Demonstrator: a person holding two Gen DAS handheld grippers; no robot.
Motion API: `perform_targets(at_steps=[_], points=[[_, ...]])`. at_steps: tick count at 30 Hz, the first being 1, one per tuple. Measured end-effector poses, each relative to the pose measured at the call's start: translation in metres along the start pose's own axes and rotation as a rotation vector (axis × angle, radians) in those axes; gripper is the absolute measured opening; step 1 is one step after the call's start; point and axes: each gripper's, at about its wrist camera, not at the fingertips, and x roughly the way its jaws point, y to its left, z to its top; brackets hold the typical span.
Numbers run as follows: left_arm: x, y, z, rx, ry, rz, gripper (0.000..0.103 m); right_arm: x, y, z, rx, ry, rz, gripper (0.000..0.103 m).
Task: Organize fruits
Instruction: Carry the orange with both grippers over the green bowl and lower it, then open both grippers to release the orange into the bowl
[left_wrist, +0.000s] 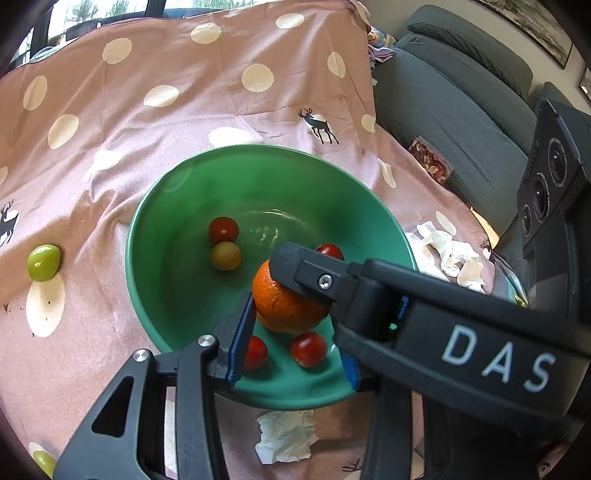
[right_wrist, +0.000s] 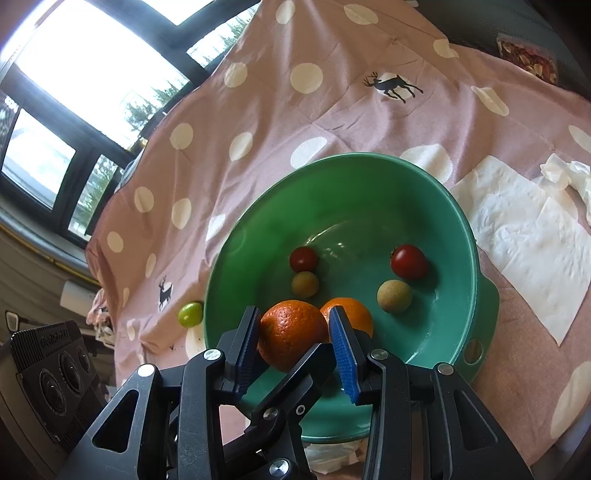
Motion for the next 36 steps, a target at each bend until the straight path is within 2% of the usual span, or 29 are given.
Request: perform_targets(at_steps=[8,10,13,17,19,21,26,30,36], points=[[0.0,0.0,-0.001,-0.006,0.0,-0.002,0.042,0.001,0.0,0.0,-0.002,0.003,-0.006,0.042],[-0.002,0.0,-0.001,-0.01,-0.009,0.003,0.04,0.001,0.0,0.0,-0.003,0.004,-0.009,0.042],[-0.007,0.001,-0.001,-0.015,-0.018,-0.004,0.041,0.003,0.002,-0.001,-0.015,0.005,-0.045,0.042],[-0.017,0.004,0.0,-0.017,-0.035,0.026,0.044,0.002,0.001,0.0,-0.018,-0.006,-0.044,0.042],[-0.026,0.006,-0.002,-0.023,-0.05,0.04,0.048,0.0,0.002,0.0,-0.02,-0.019,-0.051,0.042],[-0.036,0.011,-0.005,-0.03,-0.067,0.054,0.057,-0.003,0.004,0.0,-0.029,-0.035,-0.065,0.042],[-0.071,0.03,-0.015,-0.072,-0.11,0.15,0.062,-0.01,0.011,0.0,-0.054,-0.062,-0.081,0.042],[-0.102,0.055,-0.028,-0.157,-0.139,0.236,0.069,-0.014,0.019,-0.002,-0.076,-0.072,-0.077,0.042],[-0.137,0.092,-0.06,-0.282,-0.165,0.381,0.07,-0.012,0.035,-0.008,-0.114,-0.071,-0.071,0.043]])
